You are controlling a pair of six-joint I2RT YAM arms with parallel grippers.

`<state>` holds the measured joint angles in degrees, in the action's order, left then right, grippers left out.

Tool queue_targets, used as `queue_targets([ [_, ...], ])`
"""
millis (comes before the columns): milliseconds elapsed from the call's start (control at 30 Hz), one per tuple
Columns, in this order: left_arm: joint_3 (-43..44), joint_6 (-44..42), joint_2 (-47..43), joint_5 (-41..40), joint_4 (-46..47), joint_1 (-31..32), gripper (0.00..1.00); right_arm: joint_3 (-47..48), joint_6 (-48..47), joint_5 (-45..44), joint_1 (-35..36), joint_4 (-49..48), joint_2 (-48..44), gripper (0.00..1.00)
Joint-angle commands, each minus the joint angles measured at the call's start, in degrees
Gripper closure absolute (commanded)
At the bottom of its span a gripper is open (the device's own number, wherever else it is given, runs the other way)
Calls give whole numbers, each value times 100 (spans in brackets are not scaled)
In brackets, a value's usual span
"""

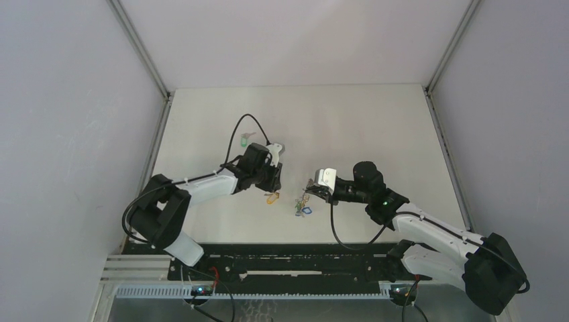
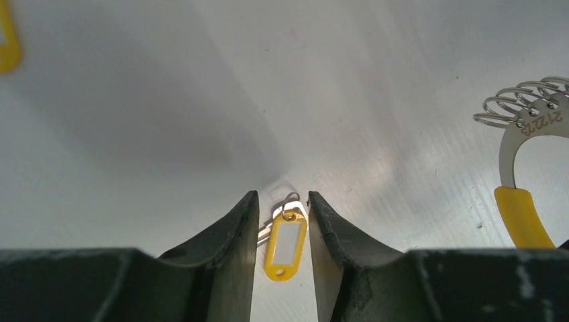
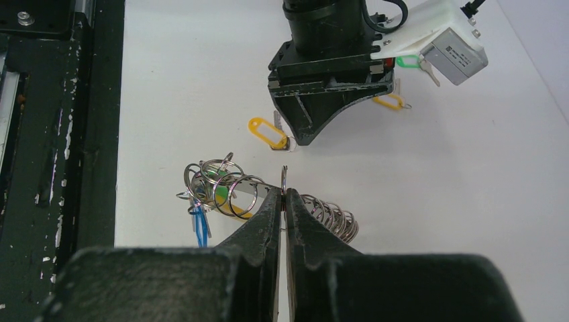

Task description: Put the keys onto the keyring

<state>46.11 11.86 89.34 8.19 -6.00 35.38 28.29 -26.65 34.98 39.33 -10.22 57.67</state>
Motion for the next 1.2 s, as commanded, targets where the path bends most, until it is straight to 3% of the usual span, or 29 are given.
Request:
queue_targets([
  [0, 422, -145, 171, 329, -340, -61, 62, 27, -59, 54, -31, -235, -9, 100],
  [700, 803, -231, 724, 770, -671, -87, 70, 31, -57, 44, -31, -226, -37, 100],
  [1167, 742, -213, 530, 667, -669, -87, 92, 27, -60, 50, -26, -211, -34, 100],
])
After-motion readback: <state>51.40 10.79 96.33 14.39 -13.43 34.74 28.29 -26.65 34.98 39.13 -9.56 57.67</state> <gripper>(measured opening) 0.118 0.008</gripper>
